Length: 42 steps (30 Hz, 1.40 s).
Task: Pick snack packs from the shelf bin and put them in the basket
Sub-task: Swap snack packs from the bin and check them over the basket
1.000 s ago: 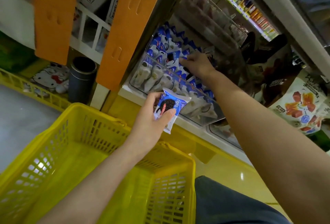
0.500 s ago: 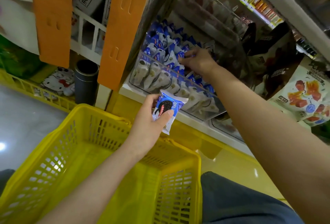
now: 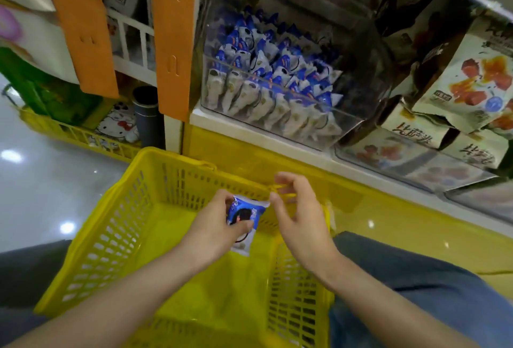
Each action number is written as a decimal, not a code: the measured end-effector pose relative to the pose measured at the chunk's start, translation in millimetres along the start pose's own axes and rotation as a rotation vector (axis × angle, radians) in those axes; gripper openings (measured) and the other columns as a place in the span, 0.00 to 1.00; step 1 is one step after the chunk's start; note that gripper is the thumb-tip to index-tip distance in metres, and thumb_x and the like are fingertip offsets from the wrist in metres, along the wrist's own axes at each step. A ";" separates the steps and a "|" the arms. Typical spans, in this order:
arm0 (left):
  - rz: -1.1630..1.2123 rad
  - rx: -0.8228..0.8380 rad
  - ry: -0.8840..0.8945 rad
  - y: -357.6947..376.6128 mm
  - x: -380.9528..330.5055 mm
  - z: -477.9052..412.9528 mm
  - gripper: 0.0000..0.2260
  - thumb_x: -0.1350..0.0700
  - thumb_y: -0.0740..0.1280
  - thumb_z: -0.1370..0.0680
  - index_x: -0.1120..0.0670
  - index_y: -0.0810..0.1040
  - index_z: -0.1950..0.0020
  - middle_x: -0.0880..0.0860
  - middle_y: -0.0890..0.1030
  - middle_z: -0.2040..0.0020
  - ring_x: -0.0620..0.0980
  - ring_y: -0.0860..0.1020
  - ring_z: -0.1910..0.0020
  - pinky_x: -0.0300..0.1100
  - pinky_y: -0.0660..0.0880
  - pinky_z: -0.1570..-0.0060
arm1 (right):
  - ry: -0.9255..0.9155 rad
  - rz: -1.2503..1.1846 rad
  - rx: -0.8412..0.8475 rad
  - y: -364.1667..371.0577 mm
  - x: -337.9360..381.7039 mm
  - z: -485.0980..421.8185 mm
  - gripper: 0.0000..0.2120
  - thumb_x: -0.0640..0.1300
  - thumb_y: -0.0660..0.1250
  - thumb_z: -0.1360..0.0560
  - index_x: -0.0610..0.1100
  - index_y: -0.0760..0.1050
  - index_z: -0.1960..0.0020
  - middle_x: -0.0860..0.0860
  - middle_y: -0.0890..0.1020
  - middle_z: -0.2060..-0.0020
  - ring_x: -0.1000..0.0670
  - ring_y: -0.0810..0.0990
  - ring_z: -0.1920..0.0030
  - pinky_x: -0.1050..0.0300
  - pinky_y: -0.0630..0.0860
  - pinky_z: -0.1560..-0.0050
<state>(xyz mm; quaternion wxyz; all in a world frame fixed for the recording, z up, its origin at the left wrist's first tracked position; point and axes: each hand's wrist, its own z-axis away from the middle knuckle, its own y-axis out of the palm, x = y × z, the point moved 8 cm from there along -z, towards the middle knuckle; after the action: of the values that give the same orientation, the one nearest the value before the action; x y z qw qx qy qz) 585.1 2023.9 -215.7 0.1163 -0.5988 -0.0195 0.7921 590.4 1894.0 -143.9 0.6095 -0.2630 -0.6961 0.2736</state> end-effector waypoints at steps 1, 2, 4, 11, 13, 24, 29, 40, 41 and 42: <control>0.009 0.036 -0.027 2.9 6.6 5.3 0.15 0.65 0.72 0.29 0.52 0.68 0.56 0.49 0.77 0.58 0.48 0.76 0.58 0.36 0.70 0.60 | 0.173 -0.095 0.089 14.9 -22.4 12.9 0.11 0.42 0.63 0.23 0.45 0.70 0.41 0.53 0.76 0.47 0.56 0.76 0.50 0.67 0.72 0.49; 0.030 0.066 -0.056 5.9 12.6 11.0 0.15 0.66 0.71 0.30 0.51 0.68 0.57 0.51 0.77 0.57 0.49 0.76 0.57 0.37 0.71 0.58 | 0.320 -0.221 0.164 28.9 -39.7 25.6 0.09 0.42 0.62 0.23 0.45 0.71 0.42 0.51 0.76 0.48 0.56 0.77 0.51 0.67 0.73 0.52; 0.050 0.087 -0.121 10.5 24.2 22.3 0.15 0.67 0.71 0.30 0.51 0.69 0.57 0.55 0.78 0.55 0.50 0.76 0.57 0.40 0.72 0.58 | 0.499 -0.442 0.269 50.4 -55.3 45.4 0.04 0.41 0.60 0.22 0.45 0.73 0.49 0.49 0.79 0.54 0.57 0.81 0.58 0.67 0.75 0.59; 0.033 0.127 -0.221 23.9 54.1 38.5 0.12 0.66 0.70 0.28 0.53 0.69 0.54 0.55 0.78 0.59 0.50 0.75 0.63 0.42 0.72 0.61 | 0.519 -0.607 0.302 74.7 -59.0 61.2 0.09 0.37 0.61 0.22 0.43 0.74 0.61 0.49 0.78 0.67 0.61 0.78 0.70 0.65 0.78 0.66; 0.056 0.105 -0.231 26.4 57.1 38.1 0.07 0.60 0.67 0.25 0.52 0.70 0.57 0.52 0.77 0.63 0.49 0.75 0.64 0.44 0.73 0.61 | 0.508 -0.543 0.286 74.0 -63.5 58.5 0.11 0.38 0.62 0.23 0.45 0.74 0.63 0.48 0.77 0.68 0.57 0.78 0.68 0.59 0.78 0.63; 0.107 -0.035 -0.313 20.5 67.9 35.4 0.13 0.56 0.61 0.21 0.54 0.70 0.66 0.52 0.73 0.70 0.45 0.72 0.72 0.44 0.69 0.66 | 0.236 -0.292 0.269 68.2 -55.4 52.2 0.07 0.43 0.68 0.26 0.51 0.75 0.62 0.58 0.78 0.66 0.55 0.77 0.62 0.55 0.75 0.60; 0.350 -0.071 -0.433 25.4 71.7 36.4 0.12 0.57 0.61 0.21 0.53 0.70 0.66 0.50 0.76 0.72 0.46 0.76 0.72 0.35 0.71 0.74 | -0.178 0.111 0.292 53.7 -26.5 37.6 0.07 0.48 0.65 0.25 0.44 0.78 0.55 0.52 0.78 0.61 0.54 0.75 0.60 0.58 0.72 0.61; 0.237 -0.118 -0.147 10.5 38.8 31.2 0.06 0.61 0.64 0.23 0.50 0.70 0.56 0.52 0.79 0.61 0.43 0.79 0.70 0.37 0.77 0.65 | 0.624 -0.633 0.254 59.8 -78.7 40.0 0.08 0.33 0.57 0.21 0.42 0.65 0.57 0.47 0.76 0.65 0.57 0.79 0.71 0.64 0.78 0.68; 0.187 -0.141 -0.099 6.0 35.4 31.1 0.07 0.60 0.63 0.22 0.51 0.70 0.58 0.52 0.79 0.62 0.45 0.79 0.69 0.39 0.77 0.64 | 0.653 -0.656 0.318 64.7 -76.8 45.6 0.05 0.32 0.57 0.22 0.41 0.65 0.54 0.45 0.77 0.64 0.57 0.79 0.72 0.64 0.78 0.67; 0.135 -0.151 -0.051 2.9 31.9 31.4 0.08 0.59 0.62 0.22 0.51 0.70 0.60 0.52 0.78 0.63 0.46 0.79 0.68 0.41 0.77 0.62 | 0.681 -0.668 0.377 69.2 -74.9 51.1 0.05 0.32 0.58 0.22 0.39 0.65 0.50 0.44 0.78 0.62 0.58 0.79 0.73 0.65 0.78 0.67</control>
<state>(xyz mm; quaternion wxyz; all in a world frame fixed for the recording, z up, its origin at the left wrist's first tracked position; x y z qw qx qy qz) 546.6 2031.2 -237.4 0.0167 -0.5855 -0.0420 0.8094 550.8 1887.7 -250.7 0.8926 0.0140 -0.4428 0.0836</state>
